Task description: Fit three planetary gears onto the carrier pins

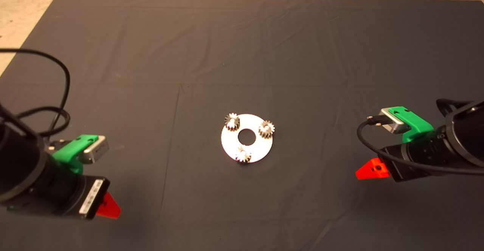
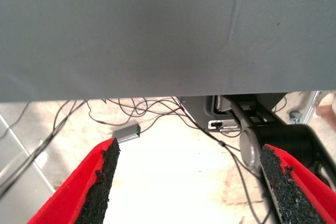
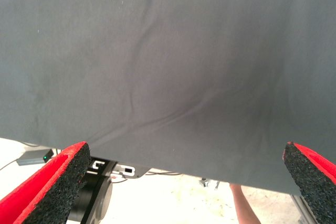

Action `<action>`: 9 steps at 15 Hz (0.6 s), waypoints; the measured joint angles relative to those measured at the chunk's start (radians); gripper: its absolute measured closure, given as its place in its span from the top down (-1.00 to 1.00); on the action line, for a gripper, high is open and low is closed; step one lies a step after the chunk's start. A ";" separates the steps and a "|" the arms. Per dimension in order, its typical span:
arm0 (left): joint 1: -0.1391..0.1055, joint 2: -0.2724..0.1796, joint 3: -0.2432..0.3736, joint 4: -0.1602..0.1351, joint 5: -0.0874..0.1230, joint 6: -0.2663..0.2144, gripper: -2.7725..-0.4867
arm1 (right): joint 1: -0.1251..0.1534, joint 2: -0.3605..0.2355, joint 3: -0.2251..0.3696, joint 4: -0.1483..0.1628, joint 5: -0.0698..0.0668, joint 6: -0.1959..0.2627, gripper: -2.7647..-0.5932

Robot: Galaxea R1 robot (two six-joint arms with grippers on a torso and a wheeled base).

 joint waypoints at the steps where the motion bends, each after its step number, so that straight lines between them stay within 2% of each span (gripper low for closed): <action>1: -0.007 0.019 0.005 0.001 0.000 -0.035 0.23 | 0.000 0.000 0.004 0.000 -0.001 0.006 0.99; 2: -0.010 0.039 0.009 0.001 0.000 -0.054 0.23 | 0.000 0.001 0.008 0.000 0.000 0.011 0.99; 4: -0.010 0.057 0.021 0.001 0.000 -0.061 0.23 | 0.000 0.007 0.010 0.000 0.000 0.014 0.99; 9: -0.011 0.063 0.029 0.001 0.000 -0.067 0.23 | 0.000 0.006 0.011 0.000 0.000 0.014 0.99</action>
